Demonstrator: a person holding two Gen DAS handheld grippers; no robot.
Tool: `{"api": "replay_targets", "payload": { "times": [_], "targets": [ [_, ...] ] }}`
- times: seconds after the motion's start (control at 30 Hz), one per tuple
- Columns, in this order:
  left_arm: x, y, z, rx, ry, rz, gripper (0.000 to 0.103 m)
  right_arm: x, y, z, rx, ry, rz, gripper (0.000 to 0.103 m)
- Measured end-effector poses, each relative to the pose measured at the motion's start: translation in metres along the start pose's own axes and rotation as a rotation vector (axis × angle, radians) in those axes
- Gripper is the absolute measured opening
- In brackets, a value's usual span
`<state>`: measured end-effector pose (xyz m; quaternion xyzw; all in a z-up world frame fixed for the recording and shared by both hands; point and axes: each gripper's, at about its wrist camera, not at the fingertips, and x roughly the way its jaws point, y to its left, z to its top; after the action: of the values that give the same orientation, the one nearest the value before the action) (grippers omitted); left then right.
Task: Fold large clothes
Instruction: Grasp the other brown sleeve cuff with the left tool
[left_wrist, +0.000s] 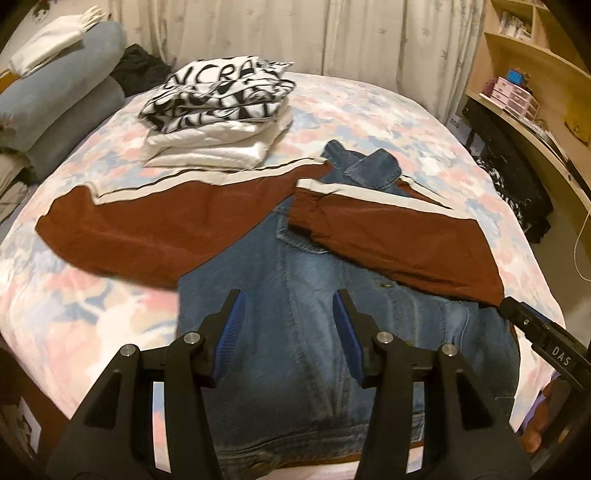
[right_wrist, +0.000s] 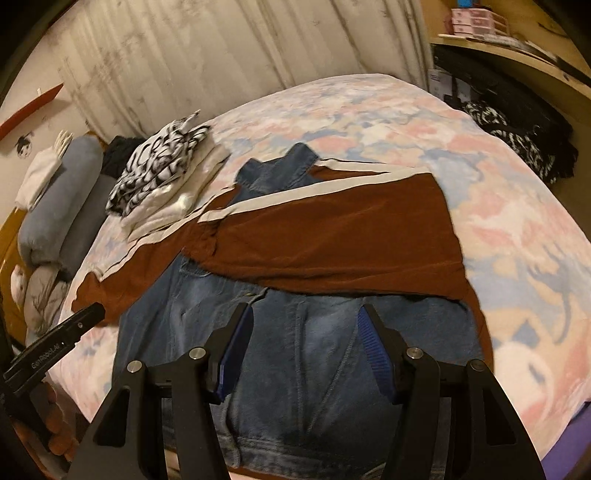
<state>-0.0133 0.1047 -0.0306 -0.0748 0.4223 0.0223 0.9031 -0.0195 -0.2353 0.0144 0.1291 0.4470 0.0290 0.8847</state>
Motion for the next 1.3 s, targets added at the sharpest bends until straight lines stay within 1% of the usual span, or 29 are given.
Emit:
{"api": "replay_targets", "payload": {
  "times": [0.2,0.27,0.4,0.5,0.67,0.8,0.9,1.07,1.17,1.3],
  "targets": [
    [-0.008,0.033,-0.010,-0.040,0.017,0.017,0.047,-0.014,0.039,-0.005,-0.083,-0.014,0.013,0.060],
    [-0.006,0.043,-0.011,-0.055,0.026,0.029,0.047,-0.018,0.055,-0.007,-0.117,-0.022,0.014,0.064],
    [-0.003,0.079,-0.014,-0.103,0.033,0.050,0.047,-0.017,0.093,-0.009,-0.198,-0.029,0.009,0.065],
    [0.003,0.111,-0.018,-0.160,0.051,0.063,0.047,-0.009,0.120,-0.008,-0.240,-0.017,0.024,0.065],
    [0.015,0.168,-0.024,-0.258,0.104,0.027,0.047,0.009,0.172,-0.004,-0.305,-0.008,0.053,0.065],
    [0.016,0.208,-0.024,-0.278,0.088,0.049,0.047,0.029,0.207,-0.002,-0.341,0.010,0.070,0.065],
    [0.017,0.243,-0.023,-0.319,0.075,0.059,0.047,0.048,0.239,-0.001,-0.382,0.033,0.080,0.065],
    [0.026,0.299,-0.025,-0.394,0.073,0.013,0.047,0.087,0.295,0.004,-0.448,0.065,0.090,0.065],
    [0.034,0.329,-0.025,-0.424,0.058,-0.019,0.047,0.108,0.330,0.007,-0.487,0.062,0.101,0.065],
    [0.053,0.373,-0.023,-0.487,0.054,-0.102,0.047,0.134,0.376,0.004,-0.539,0.054,0.122,0.065]
  ]
}}
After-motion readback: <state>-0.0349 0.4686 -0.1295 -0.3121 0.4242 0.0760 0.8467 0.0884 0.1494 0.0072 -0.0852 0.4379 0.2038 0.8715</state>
